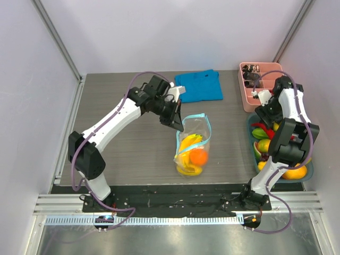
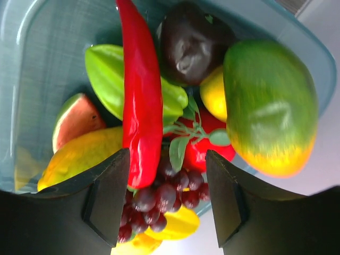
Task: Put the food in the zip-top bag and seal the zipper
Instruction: Pick up the fake vegetable from the bin.
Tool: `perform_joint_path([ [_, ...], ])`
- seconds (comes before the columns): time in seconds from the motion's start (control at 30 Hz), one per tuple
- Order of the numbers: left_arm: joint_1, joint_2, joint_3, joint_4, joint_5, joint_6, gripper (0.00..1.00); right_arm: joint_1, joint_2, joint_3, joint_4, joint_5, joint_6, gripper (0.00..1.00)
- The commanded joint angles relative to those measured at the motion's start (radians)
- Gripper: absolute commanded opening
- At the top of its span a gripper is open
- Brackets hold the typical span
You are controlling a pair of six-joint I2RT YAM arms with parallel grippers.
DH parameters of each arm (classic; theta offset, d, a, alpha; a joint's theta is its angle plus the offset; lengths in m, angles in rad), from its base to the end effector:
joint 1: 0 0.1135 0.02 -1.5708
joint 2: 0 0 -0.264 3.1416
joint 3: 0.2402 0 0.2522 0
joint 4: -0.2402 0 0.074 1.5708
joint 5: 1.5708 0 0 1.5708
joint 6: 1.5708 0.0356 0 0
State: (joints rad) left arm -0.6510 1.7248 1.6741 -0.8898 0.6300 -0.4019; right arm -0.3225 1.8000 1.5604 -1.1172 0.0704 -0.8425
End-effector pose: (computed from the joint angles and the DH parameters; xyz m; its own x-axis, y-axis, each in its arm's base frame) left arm 0.2806 -0.2401 0.3389 -0.8910 0.2814 -0.3563 0.4535 0.5894 -0.6686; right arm 0.3363 -0.1150 0.2637 -0.8634 -0.4964 -0.0900 -0.4718 0.8577 -0.2043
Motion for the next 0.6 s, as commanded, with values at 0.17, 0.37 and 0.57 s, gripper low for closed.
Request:
perform_joint_path([
  [0.17, 0.007, 0.021, 0.056, -0.015, 0.010, 0.028, 0.00, 0.002, 0.004, -0.025, -0.004, -0.036, -0.017, 0.62],
  [0.37, 0.007, 0.019, 0.059, -0.017, 0.010, 0.026, 0.00, 0.008, -0.005, -0.091, -0.003, -0.038, -0.020, 0.60],
  [0.57, 0.007, 0.016, 0.055, -0.017, 0.011, 0.025, 0.00, 0.008, -0.011, -0.094, -0.004, -0.032, -0.021, 0.42],
])
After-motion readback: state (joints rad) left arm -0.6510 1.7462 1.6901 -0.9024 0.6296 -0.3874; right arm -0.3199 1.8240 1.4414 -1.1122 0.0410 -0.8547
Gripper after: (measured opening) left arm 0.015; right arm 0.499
